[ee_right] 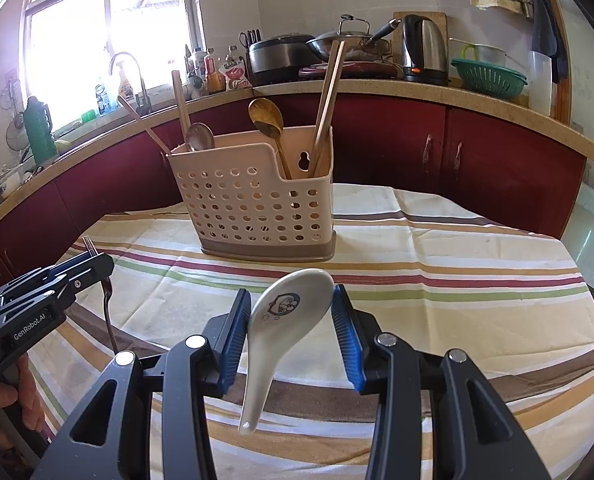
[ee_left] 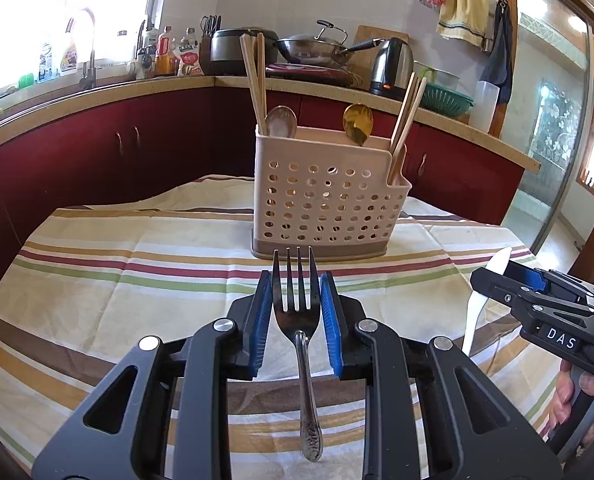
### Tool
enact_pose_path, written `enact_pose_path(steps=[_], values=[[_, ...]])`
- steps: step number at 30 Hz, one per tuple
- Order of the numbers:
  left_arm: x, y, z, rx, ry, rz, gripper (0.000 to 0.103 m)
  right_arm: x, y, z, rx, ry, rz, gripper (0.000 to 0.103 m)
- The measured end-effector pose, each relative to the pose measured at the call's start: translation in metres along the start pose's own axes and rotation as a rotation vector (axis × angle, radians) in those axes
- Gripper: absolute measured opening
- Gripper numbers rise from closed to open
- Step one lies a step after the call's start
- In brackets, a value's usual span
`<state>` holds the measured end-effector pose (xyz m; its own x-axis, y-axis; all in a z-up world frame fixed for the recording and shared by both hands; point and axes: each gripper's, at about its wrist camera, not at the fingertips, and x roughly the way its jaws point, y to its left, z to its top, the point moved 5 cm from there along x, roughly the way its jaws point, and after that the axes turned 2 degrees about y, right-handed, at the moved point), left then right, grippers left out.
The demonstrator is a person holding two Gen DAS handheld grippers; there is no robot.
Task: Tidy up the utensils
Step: 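Lift the white spoon and fork and carry both over the beige caddy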
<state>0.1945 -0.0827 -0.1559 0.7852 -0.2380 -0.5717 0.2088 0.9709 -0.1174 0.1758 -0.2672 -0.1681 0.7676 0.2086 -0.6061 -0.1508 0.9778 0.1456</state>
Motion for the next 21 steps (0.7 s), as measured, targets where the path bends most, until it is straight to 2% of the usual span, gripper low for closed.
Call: enact_pose_path(steps=[12, 21], values=[[-0.015, 0.002, 0.022, 0.002, -0.067, -0.010, 0.024, -0.010, 0.000, 0.021, -0.008, -0.062, -0.008, 0.042], [-0.026, -0.006, 0.061, 0.032, -0.163, -0.036, 0.024, -0.016, 0.004, 0.058, -0.028, -0.142, 0.000, 0.042]])
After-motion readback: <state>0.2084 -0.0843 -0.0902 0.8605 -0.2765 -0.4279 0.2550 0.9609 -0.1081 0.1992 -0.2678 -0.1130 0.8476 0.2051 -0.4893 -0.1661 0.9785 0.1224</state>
